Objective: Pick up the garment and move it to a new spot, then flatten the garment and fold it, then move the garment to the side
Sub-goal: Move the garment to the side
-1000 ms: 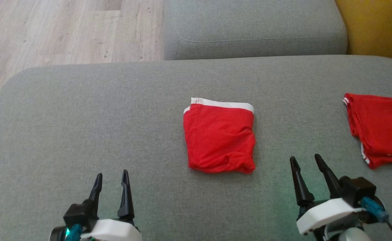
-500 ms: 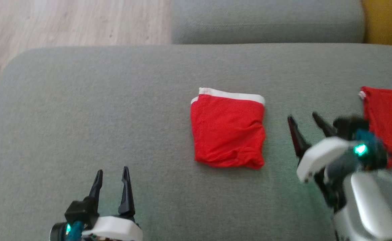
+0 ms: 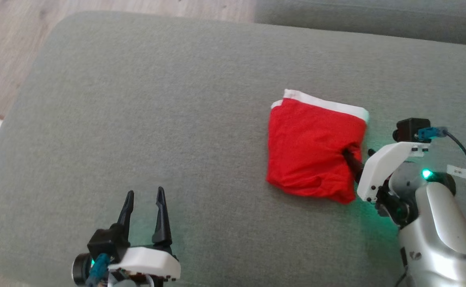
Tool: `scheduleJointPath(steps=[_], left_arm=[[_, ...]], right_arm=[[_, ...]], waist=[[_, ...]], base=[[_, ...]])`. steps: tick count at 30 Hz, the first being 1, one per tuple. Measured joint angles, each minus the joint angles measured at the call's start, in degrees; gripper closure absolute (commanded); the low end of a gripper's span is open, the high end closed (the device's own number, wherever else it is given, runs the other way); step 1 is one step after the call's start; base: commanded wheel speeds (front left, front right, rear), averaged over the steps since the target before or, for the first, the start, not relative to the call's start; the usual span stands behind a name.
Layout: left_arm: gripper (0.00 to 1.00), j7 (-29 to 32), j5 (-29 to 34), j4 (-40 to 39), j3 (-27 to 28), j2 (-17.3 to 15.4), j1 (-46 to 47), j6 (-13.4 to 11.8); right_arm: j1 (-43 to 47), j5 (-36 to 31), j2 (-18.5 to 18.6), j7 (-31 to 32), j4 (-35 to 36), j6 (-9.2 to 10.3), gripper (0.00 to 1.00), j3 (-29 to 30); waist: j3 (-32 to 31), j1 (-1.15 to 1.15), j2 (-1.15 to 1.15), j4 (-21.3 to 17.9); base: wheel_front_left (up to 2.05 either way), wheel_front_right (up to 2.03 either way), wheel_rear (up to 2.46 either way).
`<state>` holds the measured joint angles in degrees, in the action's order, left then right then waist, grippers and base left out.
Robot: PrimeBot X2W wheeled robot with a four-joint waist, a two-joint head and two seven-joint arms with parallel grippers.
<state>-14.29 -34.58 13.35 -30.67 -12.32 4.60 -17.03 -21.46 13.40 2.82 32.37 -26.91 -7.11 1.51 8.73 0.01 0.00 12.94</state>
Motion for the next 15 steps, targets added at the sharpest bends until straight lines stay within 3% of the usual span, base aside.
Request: scheduleJointPath(steps=[2,3,4,7,8,15], left_arm=[[0.00,0.00,0.53,0.26,0.62,0.47,0.09,0.62],[0.00,0.00,0.78,0.42,0.89,0.53,0.15,0.85],[0.00,0.00,1.07,0.56,1.11,0.52,0.19,0.97],[0.00,0.00,1.94,0.89,1.14,0.55,0.20,1.47],[0.00,0.00,2.20,0.93,1.13,0.58,0.21,1.69],[0.00,0.00,3.54,0.35,0.65,0.91,2.02,2.94]], right_arm=[[-0.37,1.14,0.00,1.07,-1.25,0.00,0.00,-0.09],[-0.43,1.78,0.01,1.33,-1.36,0.00,0.31,-0.37],[-0.55,2.36,0.11,1.54,-1.37,0.00,0.50,-0.58],[-1.18,2.75,0.12,1.52,-1.60,0.00,0.94,-1.24],[-1.38,2.67,0.12,1.42,-1.59,0.00,1.00,-1.40],[-1.53,1.55,2.00,-2.15,0.91,0.00,1.00,-3.30]], waist=[[0.59,0.00,0.00,0.95],[0.85,0.00,0.00,1.33],[1.06,-0.01,0.00,1.58],[1.48,-0.01,0.00,1.64],[1.56,-0.01,0.00,1.42],[2.62,-0.01,0.00,-2.91]], base=[[0.00,0.00,0.00],[0.00,0.00,0.00],[0.00,0.00,0.00],[0.00,0.00,0.00],[0.00,0.00,0.00],[0.00,0.00,0.00]])
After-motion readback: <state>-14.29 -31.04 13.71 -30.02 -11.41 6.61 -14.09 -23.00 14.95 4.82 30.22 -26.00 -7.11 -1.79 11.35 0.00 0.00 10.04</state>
